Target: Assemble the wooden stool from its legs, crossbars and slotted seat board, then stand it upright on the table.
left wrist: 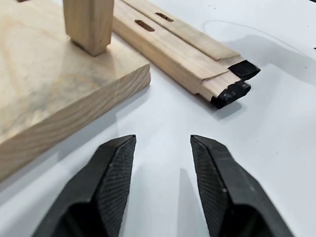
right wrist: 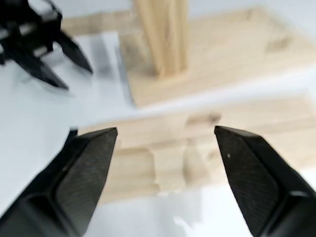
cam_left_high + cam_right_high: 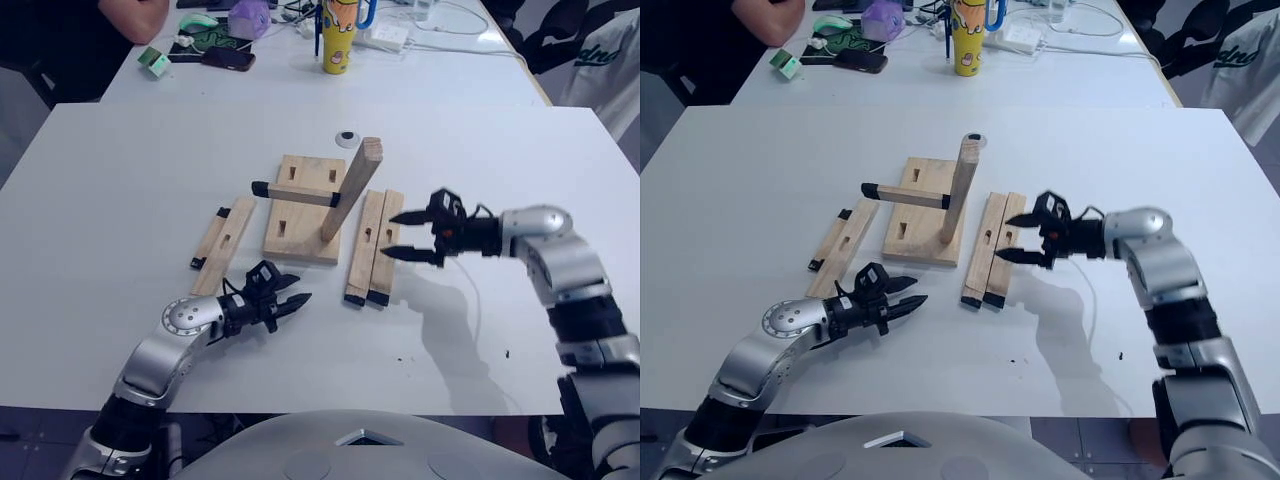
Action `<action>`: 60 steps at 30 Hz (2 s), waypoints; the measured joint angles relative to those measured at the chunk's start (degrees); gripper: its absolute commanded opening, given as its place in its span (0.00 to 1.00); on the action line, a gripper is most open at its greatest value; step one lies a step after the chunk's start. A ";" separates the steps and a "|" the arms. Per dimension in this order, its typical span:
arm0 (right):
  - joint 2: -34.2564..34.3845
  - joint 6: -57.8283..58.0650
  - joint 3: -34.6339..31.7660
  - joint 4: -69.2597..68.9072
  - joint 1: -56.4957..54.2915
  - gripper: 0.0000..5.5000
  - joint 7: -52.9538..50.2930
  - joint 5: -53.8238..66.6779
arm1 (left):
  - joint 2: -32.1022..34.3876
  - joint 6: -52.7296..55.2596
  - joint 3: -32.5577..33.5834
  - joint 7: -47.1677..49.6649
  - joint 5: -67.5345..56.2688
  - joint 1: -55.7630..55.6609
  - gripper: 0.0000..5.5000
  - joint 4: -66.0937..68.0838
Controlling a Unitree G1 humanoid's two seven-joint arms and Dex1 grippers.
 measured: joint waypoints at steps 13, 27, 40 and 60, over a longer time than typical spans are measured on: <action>3.78 -3.04 4.53 -8.32 5.97 0.67 -11.47 -8.80 | -1.72 -0.18 -0.89 1.20 0.71 -0.60 0.37 0.93; -4.69 -9.70 6.99 -2.48 -0.22 0.67 -7.18 -14.56 | -2.56 -0.17 -0.72 2.98 0.84 -0.26 0.37 0.93; 0.00 4.97 -2.85 -7.37 -0.54 0.67 -7.96 0.50 | -6.77 5.00 -8.68 7.61 8.18 -7.48 0.37 2.46; 15.97 32.10 -7.11 -28.88 15.47 0.67 -39.21 5.97 | -11.67 12.24 -18.53 7.68 11.95 -14.84 0.37 4.14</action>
